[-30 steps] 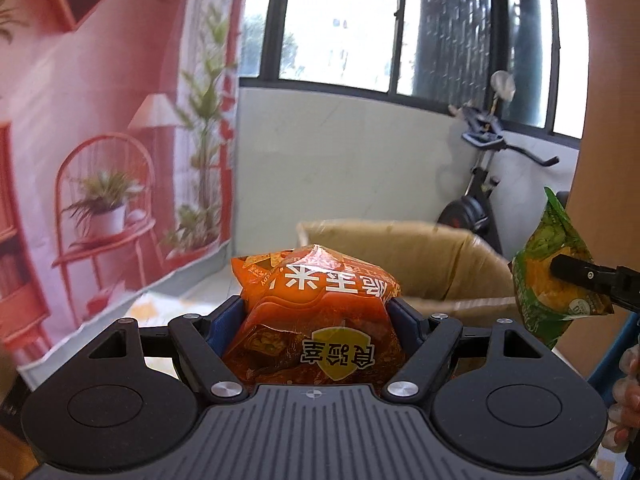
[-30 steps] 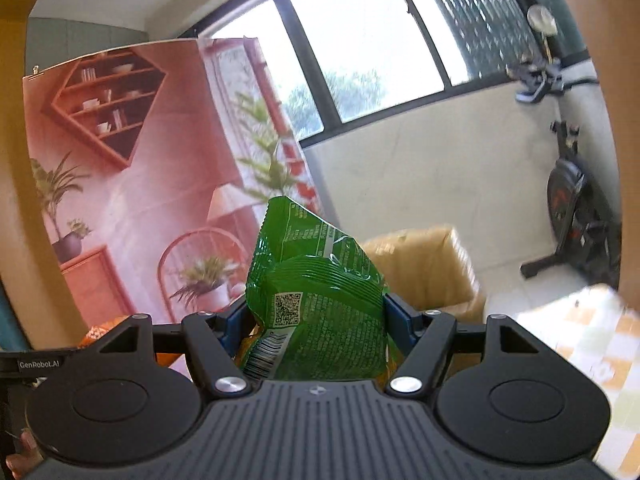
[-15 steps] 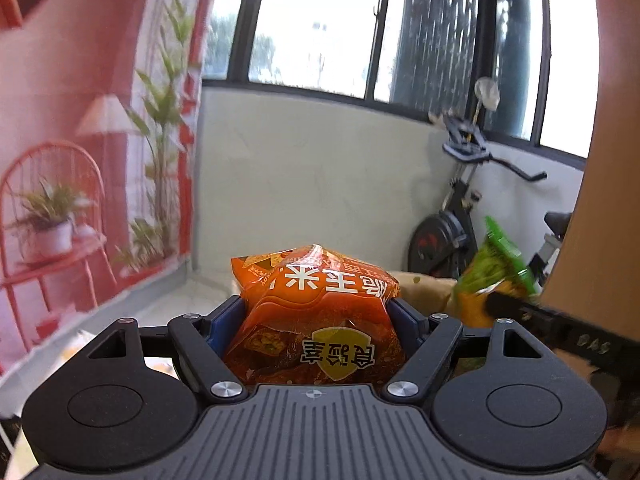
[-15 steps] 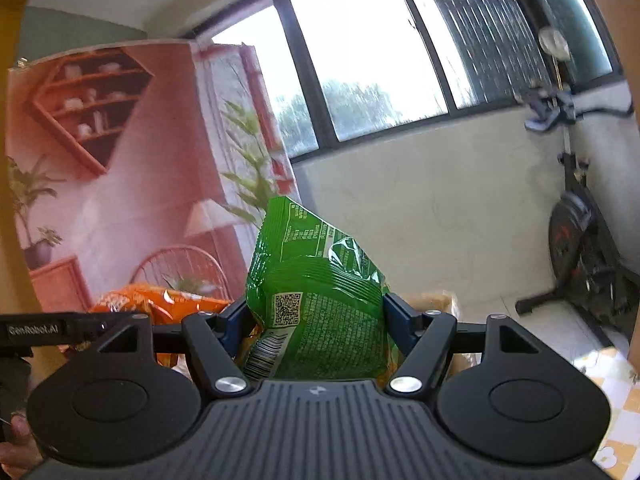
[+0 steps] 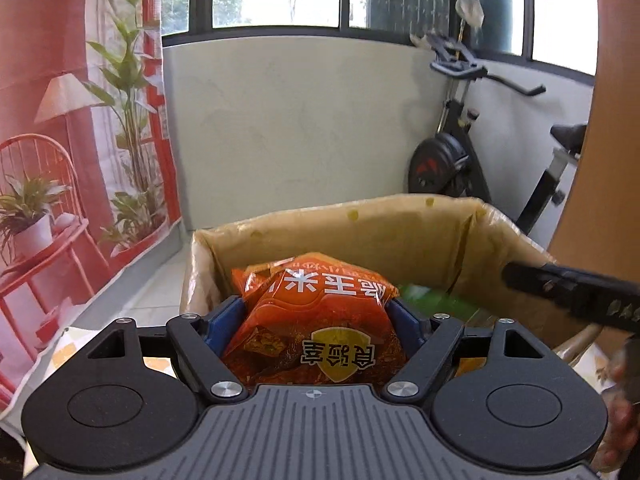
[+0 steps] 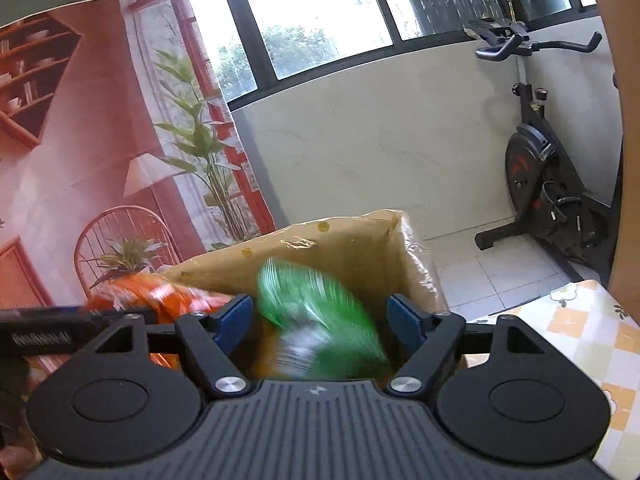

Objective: Organize snacks
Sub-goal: 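Lift both bags over the box and release them inside, then return both tools to the pile and grasp the pale green bag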

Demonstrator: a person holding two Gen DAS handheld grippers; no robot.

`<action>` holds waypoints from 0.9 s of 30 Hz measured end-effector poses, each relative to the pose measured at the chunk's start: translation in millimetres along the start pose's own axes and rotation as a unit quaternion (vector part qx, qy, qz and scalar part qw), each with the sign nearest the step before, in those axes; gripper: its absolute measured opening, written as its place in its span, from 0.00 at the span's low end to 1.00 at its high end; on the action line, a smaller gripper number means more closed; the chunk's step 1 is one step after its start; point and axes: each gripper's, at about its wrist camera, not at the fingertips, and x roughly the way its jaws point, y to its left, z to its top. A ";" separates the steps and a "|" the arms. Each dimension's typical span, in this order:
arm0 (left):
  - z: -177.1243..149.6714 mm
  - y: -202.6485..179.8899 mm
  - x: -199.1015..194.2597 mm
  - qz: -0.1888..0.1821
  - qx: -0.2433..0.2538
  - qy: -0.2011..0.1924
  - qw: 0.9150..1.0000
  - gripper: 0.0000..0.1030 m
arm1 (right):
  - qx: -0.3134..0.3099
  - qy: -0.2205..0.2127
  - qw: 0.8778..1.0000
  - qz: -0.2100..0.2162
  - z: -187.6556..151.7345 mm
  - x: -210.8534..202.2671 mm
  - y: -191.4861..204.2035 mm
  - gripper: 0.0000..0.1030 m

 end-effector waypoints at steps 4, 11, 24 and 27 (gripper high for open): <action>-3.1 12.1 -9.3 -0.008 -0.017 -0.011 1.000 0.79 | -0.004 -0.003 1.000 0.001 1.2 -14.3 5.5 0.76; -6.6 16.1 -33.8 -0.011 -0.042 -0.021 0.999 0.79 | -0.002 -0.003 1.000 0.016 -8.8 -51.9 11.5 0.76; -80.3 17.7 -121.6 -0.063 -0.062 -0.017 0.996 0.79 | -0.031 0.044 0.998 0.032 -79.0 -126.3 18.3 0.76; -103.6 14.6 -126.7 -0.079 -0.086 -0.005 0.993 0.79 | -0.047 0.070 0.996 0.035 -98.5 -132.1 22.3 0.76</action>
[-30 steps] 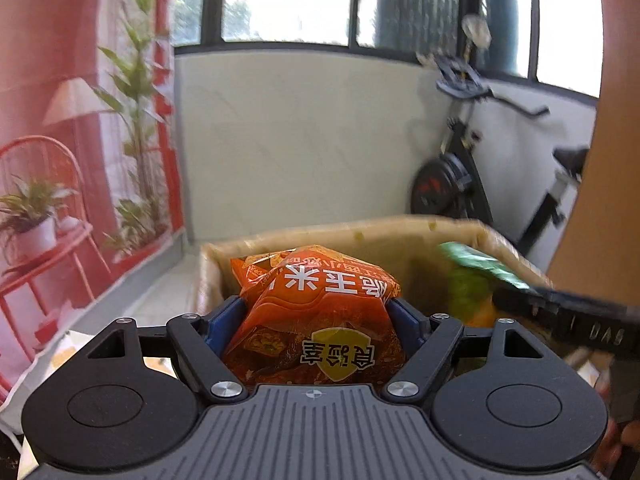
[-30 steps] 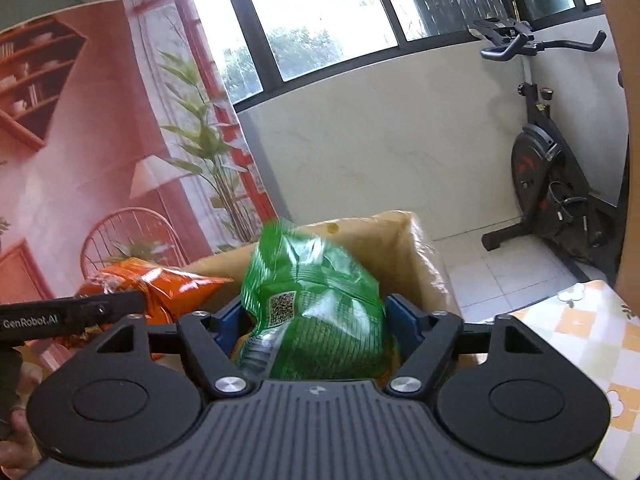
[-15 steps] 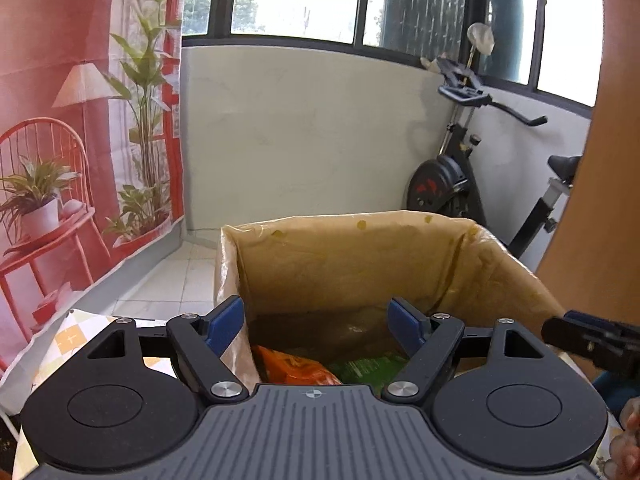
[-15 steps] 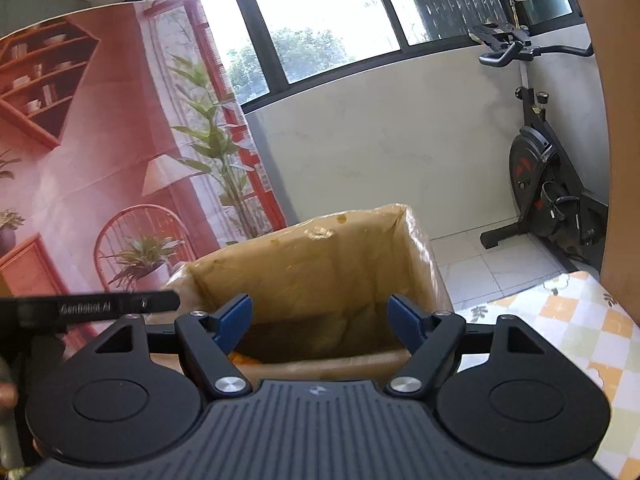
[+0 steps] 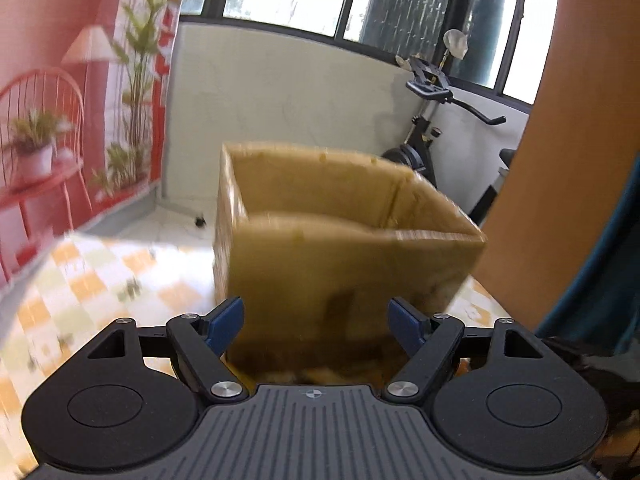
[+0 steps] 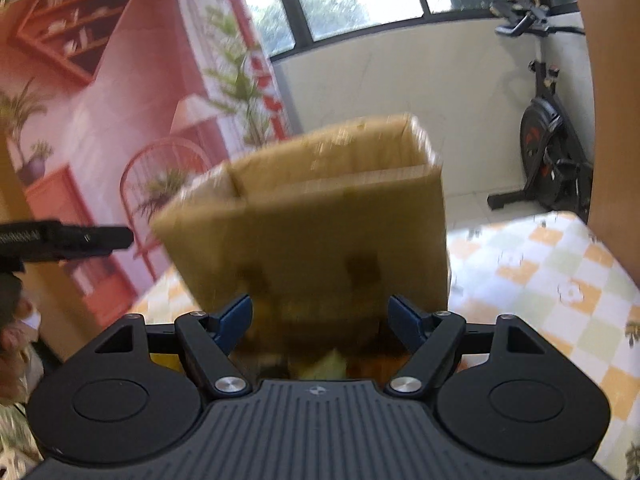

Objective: Organize snacks
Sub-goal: 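Return both tools to the pile and grasp the pale green bag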

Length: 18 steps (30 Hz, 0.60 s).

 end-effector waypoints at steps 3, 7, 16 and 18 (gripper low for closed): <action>-22.2 -1.4 2.0 -0.006 -0.016 0.013 1.000 0.79 | -0.022 0.029 0.999 0.005 -20.6 -0.5 6.1 0.76; -49.9 -2.2 11.8 -0.019 -0.036 0.038 0.998 0.78 | -0.046 0.063 0.997 0.012 -43.1 2.2 12.5 0.76; -82.7 -0.6 33.7 -0.056 -0.061 0.088 0.993 0.78 | -0.065 0.085 0.994 0.027 -61.7 -2.8 16.9 0.76; -86.0 -2.3 36.7 -0.064 -0.067 0.095 0.991 0.78 | -0.070 0.095 0.993 0.023 -65.7 -1.4 16.1 0.76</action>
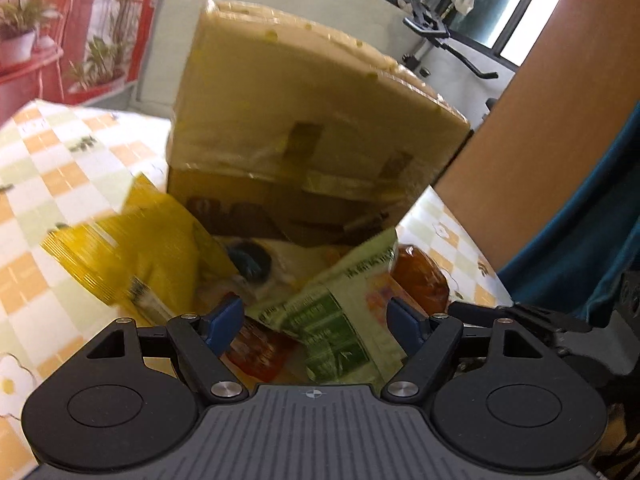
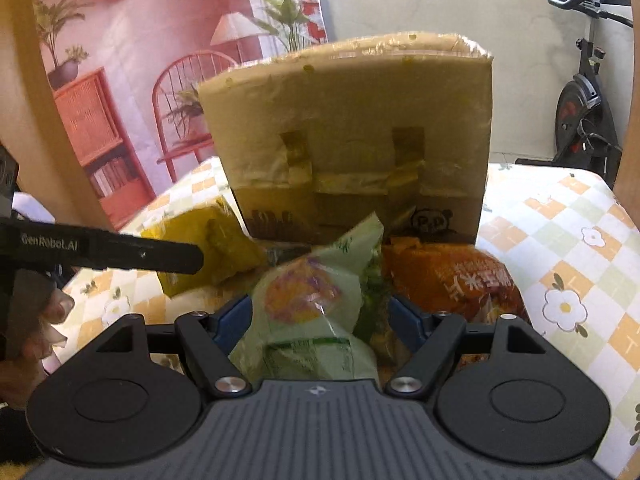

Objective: Organize snacks
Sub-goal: 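Return both tools to the pile and grasp the pale green bag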

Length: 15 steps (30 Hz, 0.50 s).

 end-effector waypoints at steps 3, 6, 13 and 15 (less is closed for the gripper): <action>-6.3 0.3 6.4 -0.005 -0.005 0.014 1.000 0.78 | -0.003 0.019 1.000 -0.001 -7.4 3.2 -0.7 0.76; -11.7 2.8 15.9 -0.008 -0.011 0.027 1.000 0.78 | -0.006 0.028 1.000 0.002 -14.5 2.8 -3.0 0.73; -17.8 5.8 35.3 -0.026 -0.037 0.047 0.998 0.78 | 0.016 0.036 0.999 -0.003 -23.0 9.4 -15.1 0.65; -19.8 5.7 40.4 -0.035 -0.037 0.049 0.997 0.78 | 0.016 0.037 0.999 -0.001 -23.1 12.3 -14.7 0.65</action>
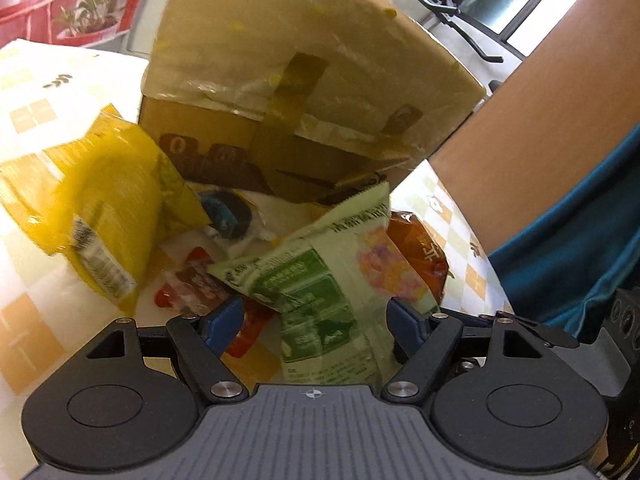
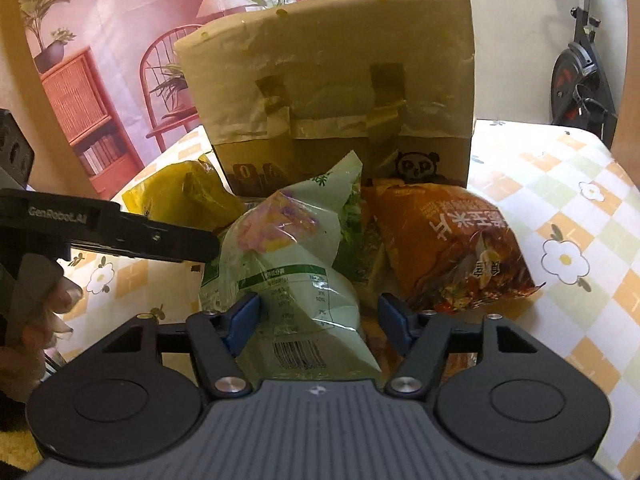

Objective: Organize snacks
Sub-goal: 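Return both tools to the pile and grasp the pale green bag, then lift the pale green bag into the box and open both tools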

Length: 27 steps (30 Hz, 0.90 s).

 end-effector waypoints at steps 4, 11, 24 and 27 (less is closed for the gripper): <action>-2.0 -0.2 11.9 0.001 -0.001 0.010 1.000 0.78 | -0.007 -0.003 1.000 0.005 1.2 2.5 2.6 0.55; -4.5 7.5 29.2 -0.027 -0.023 0.014 0.999 0.78 | -0.019 0.000 1.000 0.000 0.3 4.9 3.1 0.49; 8.9 -18.9 1.0 -0.036 0.040 -0.023 0.998 0.70 | -0.023 -0.020 0.999 0.017 12.9 -9.6 9.4 0.45; 20.3 -30.5 -13.8 -0.035 0.056 -0.043 0.997 0.70 | -0.024 -0.041 0.999 0.024 21.8 -20.8 11.8 0.45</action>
